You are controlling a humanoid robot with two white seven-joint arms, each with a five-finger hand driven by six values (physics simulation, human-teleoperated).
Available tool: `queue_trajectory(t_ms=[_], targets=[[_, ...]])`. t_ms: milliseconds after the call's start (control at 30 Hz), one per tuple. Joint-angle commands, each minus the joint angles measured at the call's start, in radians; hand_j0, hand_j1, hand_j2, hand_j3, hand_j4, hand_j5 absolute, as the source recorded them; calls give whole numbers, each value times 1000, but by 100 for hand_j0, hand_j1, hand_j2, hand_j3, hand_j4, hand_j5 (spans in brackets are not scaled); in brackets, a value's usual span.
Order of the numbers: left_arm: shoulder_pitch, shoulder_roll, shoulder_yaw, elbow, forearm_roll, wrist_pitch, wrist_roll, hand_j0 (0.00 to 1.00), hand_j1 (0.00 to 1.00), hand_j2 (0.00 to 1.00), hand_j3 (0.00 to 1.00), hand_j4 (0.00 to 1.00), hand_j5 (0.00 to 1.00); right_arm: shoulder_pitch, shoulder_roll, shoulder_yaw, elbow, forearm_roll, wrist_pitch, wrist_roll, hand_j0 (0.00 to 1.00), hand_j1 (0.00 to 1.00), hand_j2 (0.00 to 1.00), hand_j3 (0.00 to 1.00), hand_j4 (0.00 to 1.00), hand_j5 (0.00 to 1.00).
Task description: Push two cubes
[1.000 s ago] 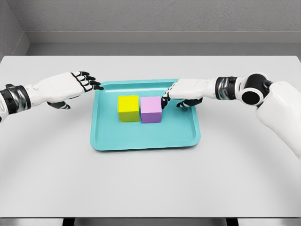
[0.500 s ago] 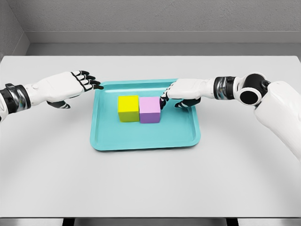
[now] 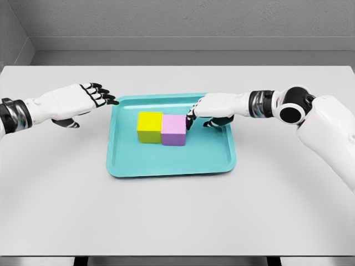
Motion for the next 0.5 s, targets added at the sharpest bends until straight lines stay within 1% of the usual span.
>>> queue_trajectory(t_ms=[0,67,133,167,200,233,267,300,333,367,433,467], targets=[[0,1,1,0,7,2,0,100,100,100,100,100,100,0,-9,1,2,4,-3,0,61,61,61,61,61,61],[-6,6,1,0,9,2,2,100,100,100,100,100,100,-2,-39,1,-1,-5,-3,0,61,61,61,61,61,61],[0,78,1,-1,81,2,2,100,100,100,100,100,100,-3,-76,-4,-26,-10,-3,0,62,62,62,62,62,62],[-3,81,1,0,81,2,2,100,100,100,100,100,100,0,-143,-18,-116,-32,-3,0,63,63,63,63,63,63],[-5,83,2,2,83,2,2,100,100,100,100,100,100,5,-226,-70,-245,-100,-3,0,66,66,66,66,66,66],[-3,84,2,2,83,2,2,100,100,100,100,100,100,24,-274,-180,-328,-158,-3,0,72,72,72,72,72,72],[-3,92,1,0,84,2,2,100,100,100,100,100,100,52,-314,-305,-346,-229,-3,0,93,93,93,93,93,93],[-3,109,8,2,84,2,2,100,100,100,100,100,100,72,-340,-371,-339,-253,-3,0,100,100,100,100,100,100],[-2,127,14,2,84,2,2,100,100,100,100,100,100,112,-375,-420,-339,-276,-3,0,100,100,100,100,100,100],[0,129,16,2,84,2,2,100,100,100,100,100,100,144,-406,-438,-342,-298,-3,0,100,100,100,100,100,100],[-2,129,17,2,84,2,2,100,100,100,100,100,100,196,-441,-440,-336,-301,-3,0,100,100,100,100,100,100],[-2,129,17,7,84,2,2,100,100,100,100,100,100,227,-441,-440,-339,-299,-3,0,100,100,100,100,100,100]])
